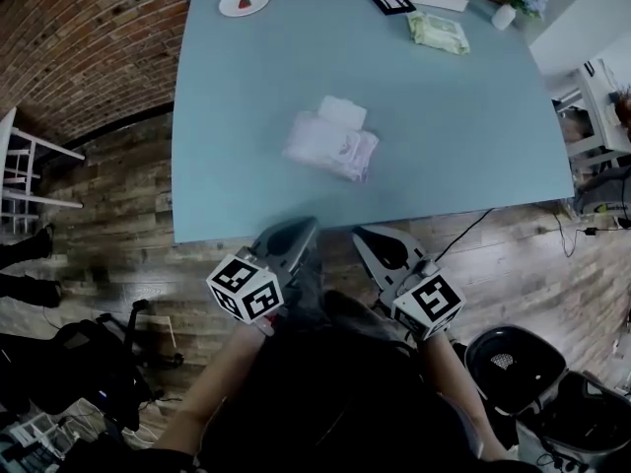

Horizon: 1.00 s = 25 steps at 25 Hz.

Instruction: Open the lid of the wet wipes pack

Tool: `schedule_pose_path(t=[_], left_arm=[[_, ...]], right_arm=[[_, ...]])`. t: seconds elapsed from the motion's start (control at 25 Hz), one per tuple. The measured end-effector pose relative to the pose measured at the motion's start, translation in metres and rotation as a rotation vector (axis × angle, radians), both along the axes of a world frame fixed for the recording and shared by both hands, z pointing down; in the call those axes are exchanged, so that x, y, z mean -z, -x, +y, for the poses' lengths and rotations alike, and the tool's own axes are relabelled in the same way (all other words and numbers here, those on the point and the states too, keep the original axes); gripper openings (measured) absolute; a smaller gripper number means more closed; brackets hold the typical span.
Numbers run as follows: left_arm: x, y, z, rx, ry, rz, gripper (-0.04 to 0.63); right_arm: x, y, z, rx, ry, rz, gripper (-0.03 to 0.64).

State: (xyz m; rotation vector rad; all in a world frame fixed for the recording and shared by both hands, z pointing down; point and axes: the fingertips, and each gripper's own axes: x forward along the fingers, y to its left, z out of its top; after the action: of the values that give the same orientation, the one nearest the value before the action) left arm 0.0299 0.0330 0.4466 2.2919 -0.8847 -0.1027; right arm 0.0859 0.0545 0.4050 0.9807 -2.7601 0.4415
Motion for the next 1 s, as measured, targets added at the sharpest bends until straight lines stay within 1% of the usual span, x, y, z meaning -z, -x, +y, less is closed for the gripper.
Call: schedule_pose_path(t=[0.12, 0.28, 0.4, 0.48, 0.64, 0.72, 0.84, 1.0], left_arm=[[0.004, -0.006, 0.020, 0.011, -0.015, -0.006, 0.011], [0.009, -0.012, 0.053, 0.024, -0.026, -0.010, 0.011], [0.013, -0.016, 0.079, 0.036, -0.028, -0.007, 0.011], [0.014, -0.018, 0.094, 0.044, -0.033, -0.007, 0.011], [0.016, -0.021, 0.123, 0.070, -0.050, -0.018, 0.011], [0.020, -0.021, 0.134, 0.091, -0.067, -0.027, 0.011], [0.024, -0.017, 0.144, 0.121, -0.097, -0.049, 0.011], [0.030, -0.014, 0.152, 0.133, -0.127, -0.059, 0.011]], right_arm=[[0.002, -0.006, 0.023, 0.009, -0.010, -0.011, 0.018], [0.006, -0.015, 0.055, 0.004, 0.004, -0.064, 0.018], [0.012, -0.021, 0.078, -0.002, 0.007, -0.083, 0.018], [0.014, -0.024, 0.090, 0.000, 0.004, -0.084, 0.019], [0.009, -0.032, 0.121, 0.016, 0.031, -0.072, 0.020], [0.012, -0.034, 0.131, 0.017, 0.018, -0.086, 0.018], [0.016, -0.033, 0.141, 0.018, 0.002, -0.078, 0.018], [0.020, -0.028, 0.149, 0.013, -0.016, -0.072, 0.018]])
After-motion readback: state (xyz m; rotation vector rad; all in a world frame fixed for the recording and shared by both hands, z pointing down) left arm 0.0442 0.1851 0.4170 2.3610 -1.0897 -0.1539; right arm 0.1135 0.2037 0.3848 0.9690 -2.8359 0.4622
